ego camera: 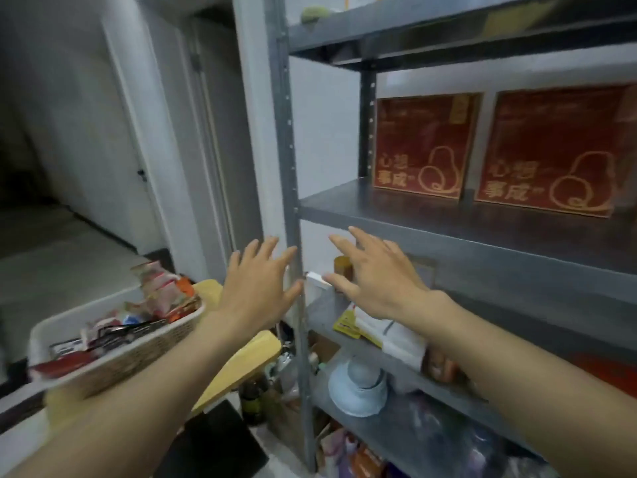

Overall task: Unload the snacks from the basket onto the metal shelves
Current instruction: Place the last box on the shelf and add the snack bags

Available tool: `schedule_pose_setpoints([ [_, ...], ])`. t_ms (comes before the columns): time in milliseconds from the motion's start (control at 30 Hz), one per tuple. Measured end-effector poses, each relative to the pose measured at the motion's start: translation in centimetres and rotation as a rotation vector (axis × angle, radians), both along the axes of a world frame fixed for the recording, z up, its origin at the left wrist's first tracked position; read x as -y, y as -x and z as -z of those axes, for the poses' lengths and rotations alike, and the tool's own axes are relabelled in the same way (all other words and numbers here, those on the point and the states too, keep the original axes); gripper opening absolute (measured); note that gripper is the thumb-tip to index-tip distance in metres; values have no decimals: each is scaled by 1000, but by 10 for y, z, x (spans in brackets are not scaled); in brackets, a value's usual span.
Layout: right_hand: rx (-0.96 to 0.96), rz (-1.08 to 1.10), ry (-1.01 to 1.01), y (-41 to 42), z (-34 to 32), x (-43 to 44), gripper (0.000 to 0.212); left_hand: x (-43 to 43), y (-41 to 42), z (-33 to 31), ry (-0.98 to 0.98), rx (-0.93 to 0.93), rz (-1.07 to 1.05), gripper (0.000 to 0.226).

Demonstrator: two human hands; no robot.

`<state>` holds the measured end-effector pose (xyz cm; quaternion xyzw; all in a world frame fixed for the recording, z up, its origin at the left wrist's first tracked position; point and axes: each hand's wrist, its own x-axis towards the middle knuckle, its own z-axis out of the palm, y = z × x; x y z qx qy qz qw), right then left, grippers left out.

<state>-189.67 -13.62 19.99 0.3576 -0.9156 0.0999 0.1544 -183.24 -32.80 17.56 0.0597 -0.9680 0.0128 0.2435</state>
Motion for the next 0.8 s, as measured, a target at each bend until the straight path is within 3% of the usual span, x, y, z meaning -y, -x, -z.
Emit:
schedule_pose_setpoints([
  [333,201,-368,16,-33,72,235,69,198,-108,75,-136,102,-399,62],
  [600,356,-557,12,5,141,407,70,339,-100,124,-225,179,-591,64],
  [800,536,-598,-58,38,185,493,66,412,-78,160,-329,227,-618,60],
])
